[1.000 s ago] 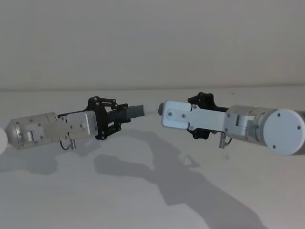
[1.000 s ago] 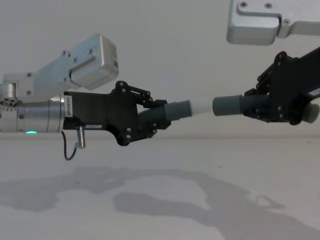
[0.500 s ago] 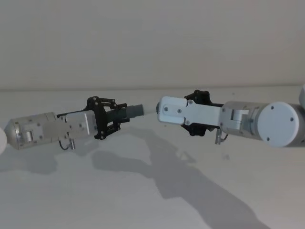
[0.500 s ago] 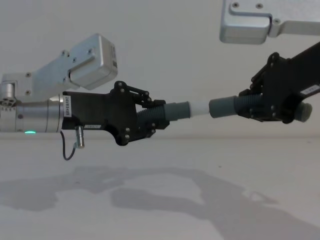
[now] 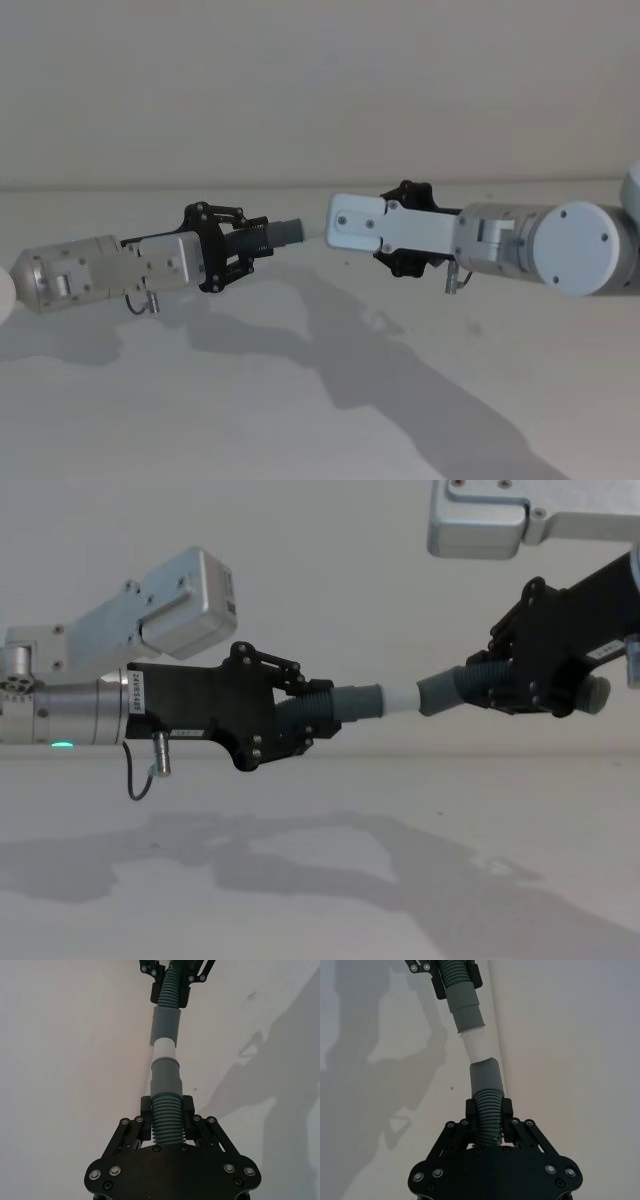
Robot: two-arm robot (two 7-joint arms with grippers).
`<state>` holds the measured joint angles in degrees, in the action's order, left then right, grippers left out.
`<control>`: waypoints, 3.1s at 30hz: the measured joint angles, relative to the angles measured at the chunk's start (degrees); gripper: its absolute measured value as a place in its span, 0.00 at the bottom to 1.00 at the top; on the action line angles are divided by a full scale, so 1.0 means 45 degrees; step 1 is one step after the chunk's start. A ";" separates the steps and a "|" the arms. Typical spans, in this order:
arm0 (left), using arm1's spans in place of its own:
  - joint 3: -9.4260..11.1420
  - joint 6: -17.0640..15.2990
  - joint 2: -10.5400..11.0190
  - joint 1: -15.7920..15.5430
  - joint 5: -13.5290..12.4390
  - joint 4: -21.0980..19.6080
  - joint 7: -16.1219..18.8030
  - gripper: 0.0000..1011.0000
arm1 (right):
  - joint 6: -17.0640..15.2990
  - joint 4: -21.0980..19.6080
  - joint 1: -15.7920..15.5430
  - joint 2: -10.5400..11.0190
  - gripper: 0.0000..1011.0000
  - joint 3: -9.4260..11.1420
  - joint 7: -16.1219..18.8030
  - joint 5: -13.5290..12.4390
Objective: Use both hands to pick up one end of the pipe from the table, align the ends, and insert them.
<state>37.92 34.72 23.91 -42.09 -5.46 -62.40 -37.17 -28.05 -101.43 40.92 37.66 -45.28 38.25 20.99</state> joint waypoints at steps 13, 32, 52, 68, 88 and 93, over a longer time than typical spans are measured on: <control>-0.0003 0.0002 -0.0017 -0.0001 0.0003 -0.0001 0.0005 0.32 | -0.0155 -0.0182 -0.0318 -0.0046 0.25 0.0608 -0.0102 -0.0252; -0.0002 0.0003 -0.0010 0.0001 -0.0003 0.0002 -0.0002 0.32 | -0.0790 -0.0448 -0.0848 0.0026 0.25 0.1553 -0.0248 -0.0833; -0.0002 0.0000 -0.0001 0.0001 -0.0002 0.0002 0.0002 0.32 | -0.0918 -0.0504 -0.0962 0.0049 0.25 0.1751 -0.0275 -0.0960; -0.0002 0.0000 -0.0002 0.0001 -0.0003 0.0002 0.0002 0.32 | -0.0882 -0.0508 -0.0973 0.0062 0.25 0.1786 -0.0275 -0.0968; -0.0003 0.0000 -0.0002 0.0000 -0.0002 0.0002 0.0002 0.32 | 0.2529 -0.0293 -0.0736 0.1241 0.25 0.1663 0.0166 -0.0620; -0.0003 0.0000 -0.0002 0.0000 -0.0003 0.0002 0.0002 0.32 | 0.3467 -0.0182 -0.0652 0.1591 0.25 0.1580 0.0433 -0.0501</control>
<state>37.91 34.72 23.91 -42.09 -5.47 -62.39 -37.15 -12.45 -102.25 37.99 44.82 -38.17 40.20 18.74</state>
